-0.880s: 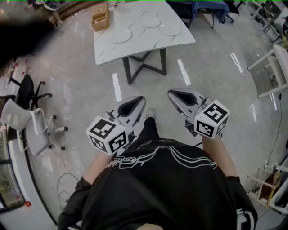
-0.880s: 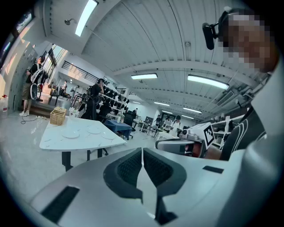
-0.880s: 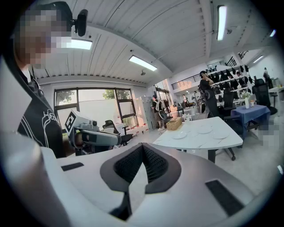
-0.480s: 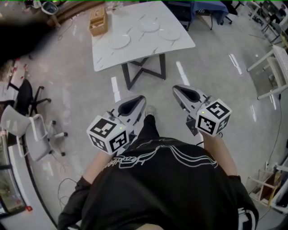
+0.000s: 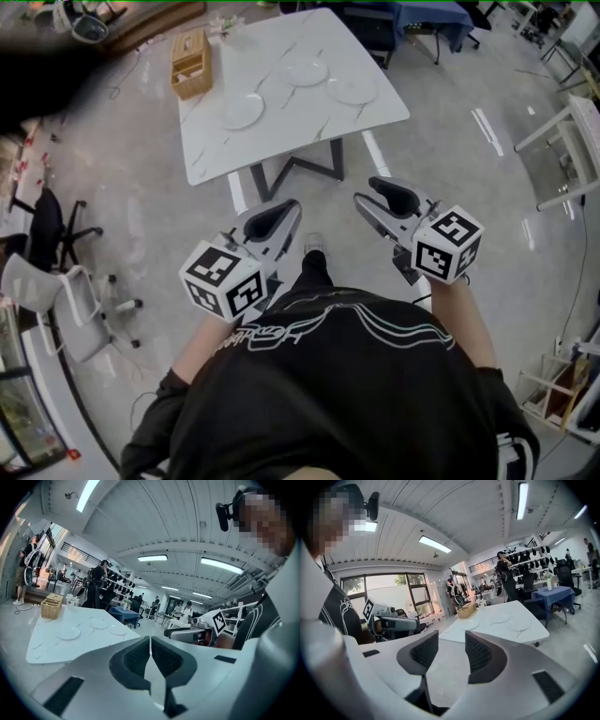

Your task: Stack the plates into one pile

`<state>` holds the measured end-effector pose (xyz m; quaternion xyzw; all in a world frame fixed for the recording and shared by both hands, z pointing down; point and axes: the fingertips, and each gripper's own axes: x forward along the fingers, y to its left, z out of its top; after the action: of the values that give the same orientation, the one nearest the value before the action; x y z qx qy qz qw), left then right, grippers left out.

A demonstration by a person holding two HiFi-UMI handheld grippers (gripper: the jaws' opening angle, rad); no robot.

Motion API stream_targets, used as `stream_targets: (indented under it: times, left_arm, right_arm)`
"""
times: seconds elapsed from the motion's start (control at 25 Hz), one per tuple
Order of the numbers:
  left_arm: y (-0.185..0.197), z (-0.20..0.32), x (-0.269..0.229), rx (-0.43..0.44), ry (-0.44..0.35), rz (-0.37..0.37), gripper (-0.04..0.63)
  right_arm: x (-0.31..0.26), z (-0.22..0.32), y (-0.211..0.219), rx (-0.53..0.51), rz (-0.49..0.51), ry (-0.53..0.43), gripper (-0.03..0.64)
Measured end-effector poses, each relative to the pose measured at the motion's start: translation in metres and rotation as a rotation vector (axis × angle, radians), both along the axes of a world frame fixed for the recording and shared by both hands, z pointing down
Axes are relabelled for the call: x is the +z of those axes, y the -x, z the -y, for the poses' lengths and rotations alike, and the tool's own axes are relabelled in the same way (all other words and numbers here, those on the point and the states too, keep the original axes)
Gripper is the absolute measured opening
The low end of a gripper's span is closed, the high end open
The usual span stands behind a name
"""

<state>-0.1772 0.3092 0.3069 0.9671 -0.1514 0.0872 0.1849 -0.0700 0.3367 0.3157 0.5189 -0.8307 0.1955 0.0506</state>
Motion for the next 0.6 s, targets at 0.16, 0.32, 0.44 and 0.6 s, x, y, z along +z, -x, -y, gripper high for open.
stream_targets:
  times: [0.16, 0.32, 0.44, 0.6]
  left_arm:
    - [-0.030, 0.055, 0.007, 0.026, 0.022, 0.018, 0.032]
    - [-0.062, 0.111, 0.012, 0.069, 0.046, 0.043, 0.032]
    - [-0.085, 0.150, 0.019, 0.103, 0.060, 0.066, 0.032]
    - [-0.114, 0.198, 0.034, 0.132, 0.076, 0.087, 0.032]
  right_arm:
    - [0.012, 0.048, -0.026, 0.004, -0.003, 0.041, 0.226]
    - [0.019, 0.097, -0.053, 0.014, -0.015, 0.076, 0.250]
    - [0.026, 0.133, -0.076, 0.034, -0.030, 0.103, 0.261]
    - [0.037, 0.177, -0.108, 0.059, -0.038, 0.130, 0.270]
